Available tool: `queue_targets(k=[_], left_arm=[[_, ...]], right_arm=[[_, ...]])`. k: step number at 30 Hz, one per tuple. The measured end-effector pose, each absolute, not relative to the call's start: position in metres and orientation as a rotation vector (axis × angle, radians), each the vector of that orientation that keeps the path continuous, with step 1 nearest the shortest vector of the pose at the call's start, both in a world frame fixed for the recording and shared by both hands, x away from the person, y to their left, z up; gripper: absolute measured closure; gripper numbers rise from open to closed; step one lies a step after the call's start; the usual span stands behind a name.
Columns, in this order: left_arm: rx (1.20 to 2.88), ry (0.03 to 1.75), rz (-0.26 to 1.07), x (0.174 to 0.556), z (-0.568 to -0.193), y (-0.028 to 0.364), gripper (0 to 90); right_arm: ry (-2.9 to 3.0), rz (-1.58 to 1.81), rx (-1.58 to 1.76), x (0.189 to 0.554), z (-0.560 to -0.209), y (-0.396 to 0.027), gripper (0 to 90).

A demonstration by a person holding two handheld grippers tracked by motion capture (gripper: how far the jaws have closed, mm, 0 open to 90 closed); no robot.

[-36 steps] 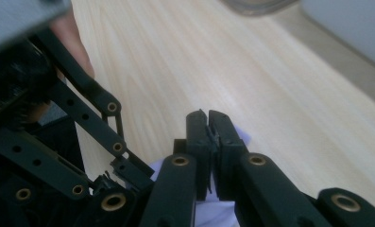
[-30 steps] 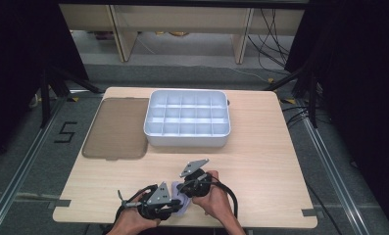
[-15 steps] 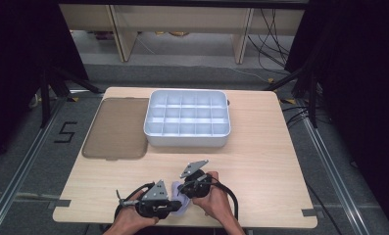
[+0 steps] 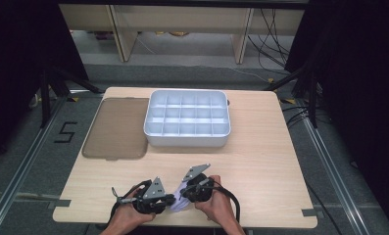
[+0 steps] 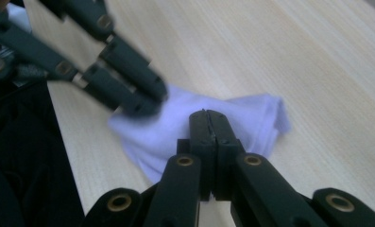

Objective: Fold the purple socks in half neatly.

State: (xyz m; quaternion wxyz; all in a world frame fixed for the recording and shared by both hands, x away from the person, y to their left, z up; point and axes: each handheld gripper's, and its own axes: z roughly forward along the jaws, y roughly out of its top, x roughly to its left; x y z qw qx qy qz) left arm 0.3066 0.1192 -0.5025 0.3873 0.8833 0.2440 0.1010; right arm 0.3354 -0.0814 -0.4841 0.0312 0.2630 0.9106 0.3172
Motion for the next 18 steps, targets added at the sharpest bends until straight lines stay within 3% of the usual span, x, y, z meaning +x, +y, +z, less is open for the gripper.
queue_targets(k=[7,10,13,18], left_arm=[[2.235,0.617,0.268,0.307,-0.504,0.119,82.3],[2.238,0.61,0.269,0.307,-0.504,0.119,82.3],[2.229,0.615,0.268,0.308,-0.505,0.119,82.2],[2.235,0.609,0.271,0.307,-0.504,0.119,82.1]], right_arm=[[2.82,0.96,0.787,0.33,-0.483,-0.08,90.0],[2.795,0.978,0.797,0.332,-0.479,-0.083,84.8],[2.73,1.013,0.84,0.335,-0.473,-0.087,75.5],[2.738,0.997,0.963,0.347,-0.474,-0.094,50.7]])
